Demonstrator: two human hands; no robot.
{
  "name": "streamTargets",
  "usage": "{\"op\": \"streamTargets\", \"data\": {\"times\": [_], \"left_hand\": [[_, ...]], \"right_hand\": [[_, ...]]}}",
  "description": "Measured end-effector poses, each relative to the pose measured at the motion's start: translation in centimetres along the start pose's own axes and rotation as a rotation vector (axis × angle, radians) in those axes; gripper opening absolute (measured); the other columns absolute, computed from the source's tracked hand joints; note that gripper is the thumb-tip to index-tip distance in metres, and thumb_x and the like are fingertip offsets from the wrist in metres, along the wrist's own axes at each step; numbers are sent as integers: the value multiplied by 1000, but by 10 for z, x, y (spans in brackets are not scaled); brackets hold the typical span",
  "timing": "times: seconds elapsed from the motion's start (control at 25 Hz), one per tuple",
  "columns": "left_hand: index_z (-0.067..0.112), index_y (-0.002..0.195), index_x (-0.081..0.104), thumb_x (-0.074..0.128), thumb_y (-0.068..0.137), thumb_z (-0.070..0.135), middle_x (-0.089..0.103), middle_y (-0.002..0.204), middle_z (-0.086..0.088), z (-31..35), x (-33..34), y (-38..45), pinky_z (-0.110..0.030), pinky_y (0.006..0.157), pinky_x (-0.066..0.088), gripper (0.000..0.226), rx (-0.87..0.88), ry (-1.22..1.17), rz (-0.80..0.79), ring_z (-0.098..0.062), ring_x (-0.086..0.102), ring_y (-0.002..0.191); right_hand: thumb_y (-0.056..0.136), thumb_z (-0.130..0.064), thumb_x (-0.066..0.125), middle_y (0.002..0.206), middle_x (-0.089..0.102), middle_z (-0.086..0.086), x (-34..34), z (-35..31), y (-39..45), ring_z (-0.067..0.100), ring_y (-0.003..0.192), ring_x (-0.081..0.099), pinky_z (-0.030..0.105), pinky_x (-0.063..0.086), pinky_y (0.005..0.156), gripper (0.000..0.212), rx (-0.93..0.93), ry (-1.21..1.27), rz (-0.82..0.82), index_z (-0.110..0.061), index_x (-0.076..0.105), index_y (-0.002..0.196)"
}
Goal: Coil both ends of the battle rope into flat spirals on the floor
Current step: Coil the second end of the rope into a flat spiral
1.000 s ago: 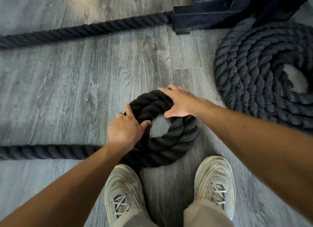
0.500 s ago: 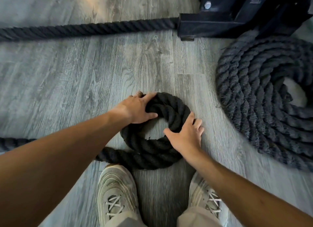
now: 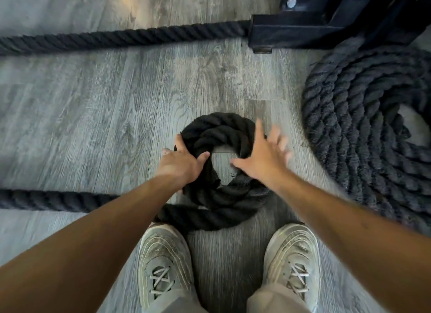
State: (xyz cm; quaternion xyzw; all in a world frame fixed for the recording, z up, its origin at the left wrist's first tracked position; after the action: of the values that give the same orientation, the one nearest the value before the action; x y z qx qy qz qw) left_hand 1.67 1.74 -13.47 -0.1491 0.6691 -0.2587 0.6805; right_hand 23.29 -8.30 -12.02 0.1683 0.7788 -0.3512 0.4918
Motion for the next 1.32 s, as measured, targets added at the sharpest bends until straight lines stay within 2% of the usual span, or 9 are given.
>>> {"op": "streamTargets", "data": {"times": [0.12, 0.24, 0.44, 0.52, 0.68, 0.88, 1.04, 1.16, 1.32], "left_hand": [[15, 157, 8, 50, 86, 76, 20, 161, -25, 0, -8, 2, -40, 75, 56, 102, -61, -52, -61, -46, 59, 116], [13, 158, 7, 55, 78, 80, 9, 168, -15, 15, -29, 9, -49, 94, 50, 115, 4, 173, -3, -43, 44, 137], [42, 157, -9, 63, 75, 76, 8, 167, -12, 70, -48, 13, -70, 109, 30, 114, 439, 284, 145, -40, 21, 148], [49, 155, -4, 65, 76, 73, 9, 167, -9, 78, -44, 16, -67, 110, 33, 108, 541, 242, 95, -38, 17, 149], [45, 158, -4, 51, 81, 79, 26, 158, -18, 50, -43, 27, -55, 106, 42, 100, 492, 230, 140, -43, 35, 133], [47, 155, -3, 34, 59, 102, 33, 145, -24, 10, -36, 22, -56, 98, 44, 117, 313, 84, 208, -42, 38, 131], [40, 157, 20, 43, 82, 82, 45, 140, -14, 30, -25, 17, -48, 104, 44, 88, 458, -109, 157, -35, 49, 127], [35, 159, 12, 31, 91, 75, 43, 147, -21, 44, -18, 14, -50, 101, 45, 82, 446, 85, 199, -40, 46, 131], [33, 161, 2, 23, 93, 74, 35, 154, -25, 43, -15, 13, -53, 102, 44, 82, 407, 181, 192, -44, 40, 136]], "right_hand": [[63, -66, 78, 143, 26, 15, 34, 38, -52, 36, 132, 26, 55, 33, 104, 130, 320, 246, 92, -24, 0, 158], [64, -57, 79, 136, 28, 12, 36, 36, -56, 34, 125, 29, 50, 40, 97, 126, 313, 317, 158, -17, 4, 157], [64, -53, 82, 139, 27, 13, 30, 21, -35, 36, 129, 30, 51, 37, 104, 126, 135, 265, 96, -14, 7, 158], [65, -52, 84, 146, 22, 14, 24, 6, -15, 36, 136, 26, 52, 37, 109, 129, 8, 167, -9, -15, 4, 159], [68, -48, 84, 154, 15, 10, -11, -39, 29, 36, 143, 23, 48, 39, 109, 130, -354, -80, -174, -19, -1, 161], [64, -46, 85, 154, 16, 6, -21, -75, 40, 32, 143, 24, 45, 40, 104, 133, -639, -332, -305, -26, -3, 161], [70, -42, 84, 160, 16, 8, -2, -40, 30, 34, 146, 22, 50, 31, 115, 130, -530, -274, -328, -30, -7, 162], [73, -47, 81, 160, 18, 6, -2, -17, 11, 35, 141, 26, 52, 31, 114, 125, -386, -193, -118, -29, -4, 162], [59, -73, 76, 151, 16, 11, 19, 45, -42, 36, 133, 22, 55, 32, 106, 136, 196, 62, 59, -24, -3, 159]]}}
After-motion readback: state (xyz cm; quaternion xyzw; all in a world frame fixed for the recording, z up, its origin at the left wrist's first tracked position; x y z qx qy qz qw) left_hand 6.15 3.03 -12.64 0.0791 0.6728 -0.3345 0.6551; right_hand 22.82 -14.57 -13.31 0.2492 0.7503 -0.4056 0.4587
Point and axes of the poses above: each hand's wrist, its own y-axis towards the middle knuckle, its own x-axis out of the palm, z = x × y, the point moved 10 cm from there along y, towards the middle knuckle
